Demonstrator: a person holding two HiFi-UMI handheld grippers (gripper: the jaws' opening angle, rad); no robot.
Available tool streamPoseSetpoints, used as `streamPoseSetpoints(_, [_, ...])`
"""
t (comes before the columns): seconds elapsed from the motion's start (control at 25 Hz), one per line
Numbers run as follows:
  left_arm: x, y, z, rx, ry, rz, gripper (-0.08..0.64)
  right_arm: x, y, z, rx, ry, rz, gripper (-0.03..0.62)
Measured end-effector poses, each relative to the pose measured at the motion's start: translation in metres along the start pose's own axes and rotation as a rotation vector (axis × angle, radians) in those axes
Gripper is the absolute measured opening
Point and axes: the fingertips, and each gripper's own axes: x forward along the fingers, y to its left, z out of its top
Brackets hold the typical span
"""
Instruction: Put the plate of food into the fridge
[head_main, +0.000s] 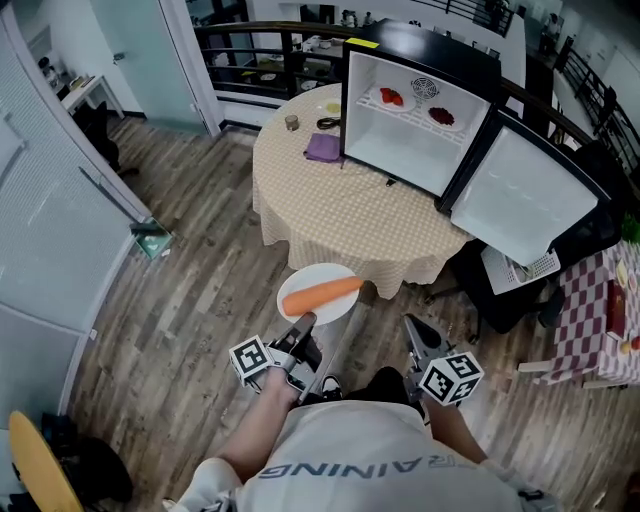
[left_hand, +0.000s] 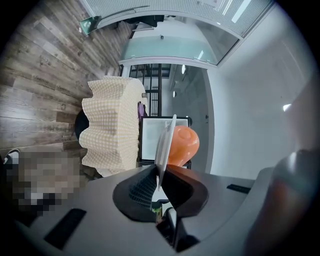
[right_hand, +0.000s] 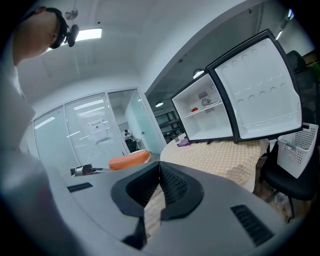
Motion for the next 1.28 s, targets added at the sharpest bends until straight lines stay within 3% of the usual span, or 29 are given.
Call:
streamPoseSetpoints(0.56, [0.041, 0.006, 0.048, -0.02, -0.026, 0.002, 0.031, 0.064, -0.014, 0.023, -0.021, 0.018, 0.027, 0.023])
streamPoseSetpoints(1.28, [0.17, -0.014, 0.103, 0.003, -0.095, 0.019, 0.031, 0.162, -0.105, 0.098, -0.018, 0.041, 0.089, 0.023])
